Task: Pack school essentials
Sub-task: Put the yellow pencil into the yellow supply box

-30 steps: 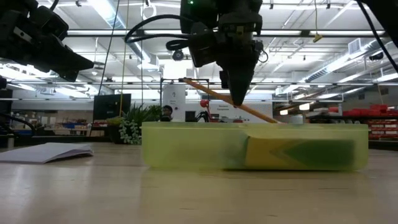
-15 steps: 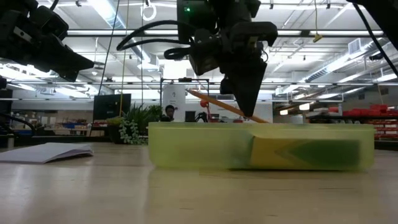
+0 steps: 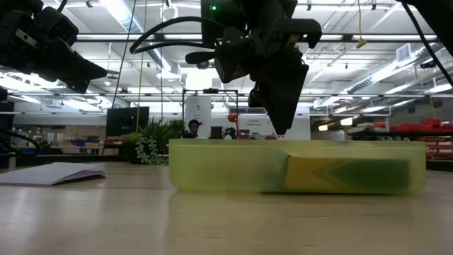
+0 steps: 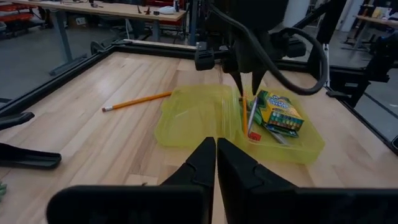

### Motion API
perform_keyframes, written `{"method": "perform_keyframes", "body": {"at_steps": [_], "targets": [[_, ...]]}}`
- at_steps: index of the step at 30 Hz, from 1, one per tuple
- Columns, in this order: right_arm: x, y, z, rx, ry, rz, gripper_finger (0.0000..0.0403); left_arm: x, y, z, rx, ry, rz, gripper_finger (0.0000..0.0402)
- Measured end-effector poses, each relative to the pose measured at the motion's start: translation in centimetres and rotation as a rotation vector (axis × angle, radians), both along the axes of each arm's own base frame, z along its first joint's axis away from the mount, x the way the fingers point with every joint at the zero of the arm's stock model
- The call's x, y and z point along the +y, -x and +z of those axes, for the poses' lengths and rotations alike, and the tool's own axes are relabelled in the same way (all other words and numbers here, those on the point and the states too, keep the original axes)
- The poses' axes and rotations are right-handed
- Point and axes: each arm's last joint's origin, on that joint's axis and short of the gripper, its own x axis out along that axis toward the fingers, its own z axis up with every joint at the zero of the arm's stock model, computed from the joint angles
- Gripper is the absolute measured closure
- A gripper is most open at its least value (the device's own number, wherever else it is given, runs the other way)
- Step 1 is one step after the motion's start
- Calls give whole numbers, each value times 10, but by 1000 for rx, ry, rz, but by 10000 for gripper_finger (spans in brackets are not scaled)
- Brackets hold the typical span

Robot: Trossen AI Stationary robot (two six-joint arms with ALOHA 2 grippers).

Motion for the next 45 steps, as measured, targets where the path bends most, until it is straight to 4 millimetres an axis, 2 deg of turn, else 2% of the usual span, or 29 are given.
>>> {"method": "perform_keyframes", "body": {"at_steps": [4, 9, 13, 19, 22, 29, 35, 45], "targets": [[-10, 1, 3, -2, 39, -40, 273, 0, 0, 0, -1, 14, 2, 381], [-32, -3, 17, -101, 89, -104, 271, 0, 0, 0, -3, 30, 5, 385], [-62, -6, 19, -149, 123, -203, 272, 0, 0, 0, -4, 47, 8, 380], [-119, 1, 16, -130, 242, -420, 275, 0, 0, 0, -4, 49, 10, 375], [-138, 5, 16, -127, 259, -465, 281, 1, 0, 0, -8, 46, 26, 378], [-180, 9, -1, -113, 280, -533, 291, 2, 0, 0, -11, 38, 70, 375], [-202, 12, -8, -125, 293, -574, 291, 2, 0, 1, -20, 35, 77, 366], [-218, 1, -33, -110, 321, -561, 291, 2, 0, 2, -32, 37, 79, 367]]}}
